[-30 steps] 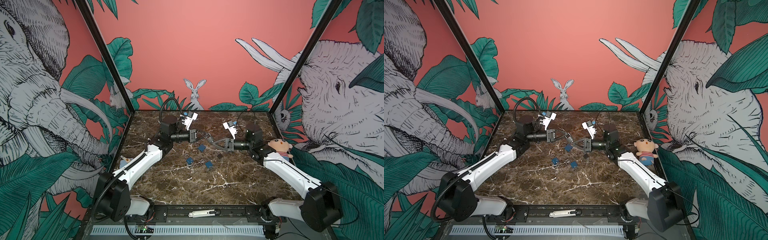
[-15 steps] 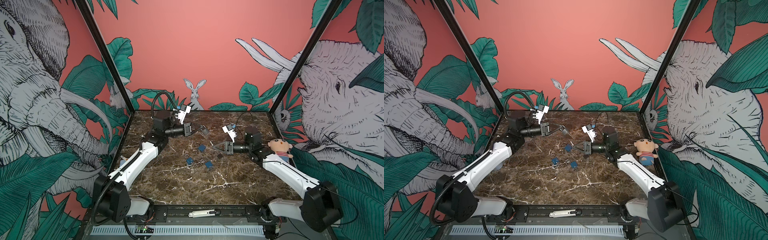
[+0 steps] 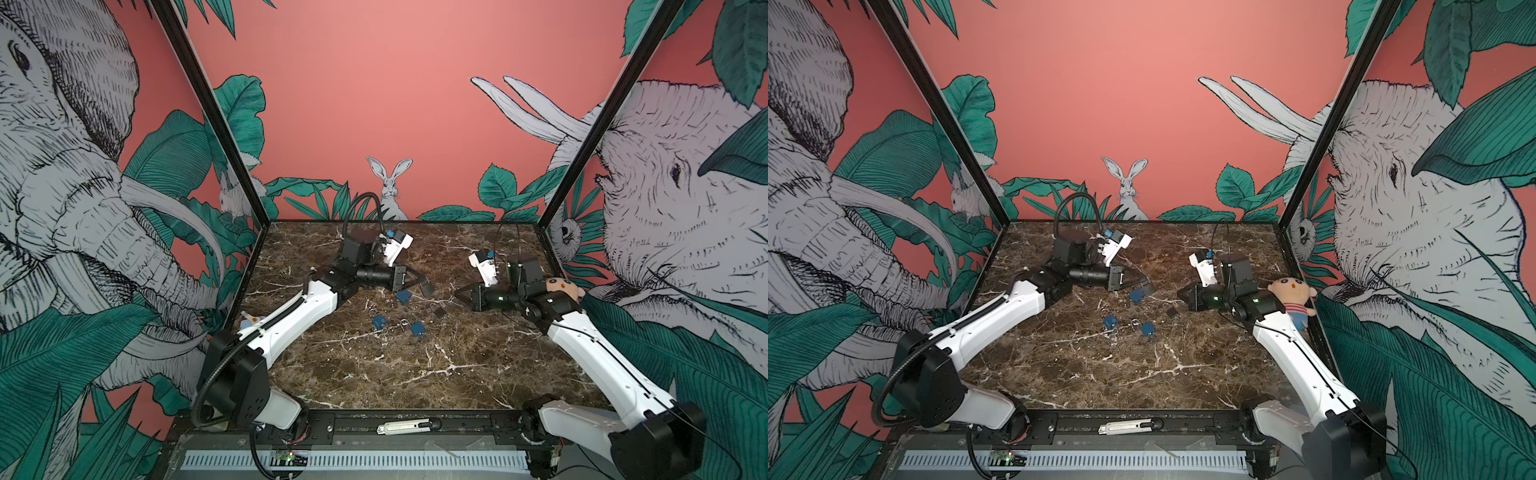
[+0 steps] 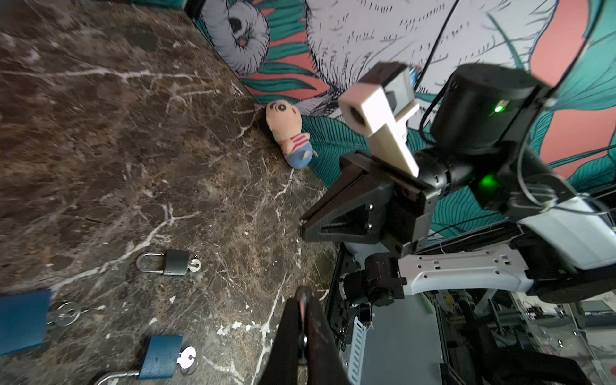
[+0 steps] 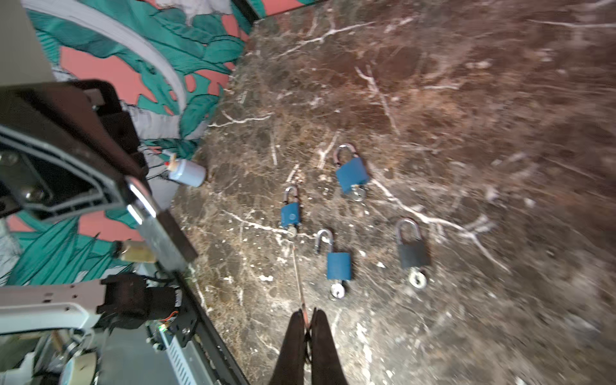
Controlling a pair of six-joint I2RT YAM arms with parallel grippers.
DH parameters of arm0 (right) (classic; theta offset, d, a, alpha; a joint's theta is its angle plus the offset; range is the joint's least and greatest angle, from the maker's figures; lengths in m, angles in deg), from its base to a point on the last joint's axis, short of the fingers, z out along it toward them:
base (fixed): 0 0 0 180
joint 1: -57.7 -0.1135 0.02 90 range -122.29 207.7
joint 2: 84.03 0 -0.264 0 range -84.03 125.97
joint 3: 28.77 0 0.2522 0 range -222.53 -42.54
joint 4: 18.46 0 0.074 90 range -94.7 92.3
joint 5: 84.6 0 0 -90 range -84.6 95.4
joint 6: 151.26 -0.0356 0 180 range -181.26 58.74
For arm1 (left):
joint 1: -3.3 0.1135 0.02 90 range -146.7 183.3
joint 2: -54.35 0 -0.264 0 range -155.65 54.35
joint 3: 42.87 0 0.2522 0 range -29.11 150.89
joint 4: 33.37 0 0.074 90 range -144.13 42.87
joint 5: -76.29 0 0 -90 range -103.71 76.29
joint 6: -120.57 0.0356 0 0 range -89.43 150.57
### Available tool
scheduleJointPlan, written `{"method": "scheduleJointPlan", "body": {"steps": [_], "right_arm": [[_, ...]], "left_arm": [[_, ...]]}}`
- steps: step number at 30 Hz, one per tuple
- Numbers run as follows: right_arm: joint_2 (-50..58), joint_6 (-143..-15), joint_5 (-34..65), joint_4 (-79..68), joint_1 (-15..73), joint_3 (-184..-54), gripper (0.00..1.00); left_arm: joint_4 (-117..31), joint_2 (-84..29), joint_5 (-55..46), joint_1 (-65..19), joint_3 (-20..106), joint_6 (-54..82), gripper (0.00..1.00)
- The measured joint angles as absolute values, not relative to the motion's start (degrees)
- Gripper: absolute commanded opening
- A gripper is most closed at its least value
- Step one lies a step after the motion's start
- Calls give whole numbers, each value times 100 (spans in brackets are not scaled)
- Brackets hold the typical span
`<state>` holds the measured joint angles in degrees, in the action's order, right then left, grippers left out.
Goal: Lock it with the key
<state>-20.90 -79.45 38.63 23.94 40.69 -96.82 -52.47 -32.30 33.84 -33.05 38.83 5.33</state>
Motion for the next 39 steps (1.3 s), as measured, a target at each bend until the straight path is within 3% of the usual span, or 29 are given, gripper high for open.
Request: {"method": "scheduleJointPlan", "body": {"steps": [7,16,25,39], "right_arm": [[-2754,-7878,3459,3207,5177,-9266,0],[-2938,-8276,3629,3220,6237,-8565,0],[-2826,-8464,3708,2912,6263,-8536,0],[-2861,-8313,3614,3030,6263,-8635,0]], "left_arm": [[-5413,-4751,3087,-3933,4572,516,0],[-5757,-6401,2781,-4606,6084,487,0],[-6071,-7630,2613,-4866,7367,312,0],[-6401,-8303,2451,-5017,7791,120,0]]}}
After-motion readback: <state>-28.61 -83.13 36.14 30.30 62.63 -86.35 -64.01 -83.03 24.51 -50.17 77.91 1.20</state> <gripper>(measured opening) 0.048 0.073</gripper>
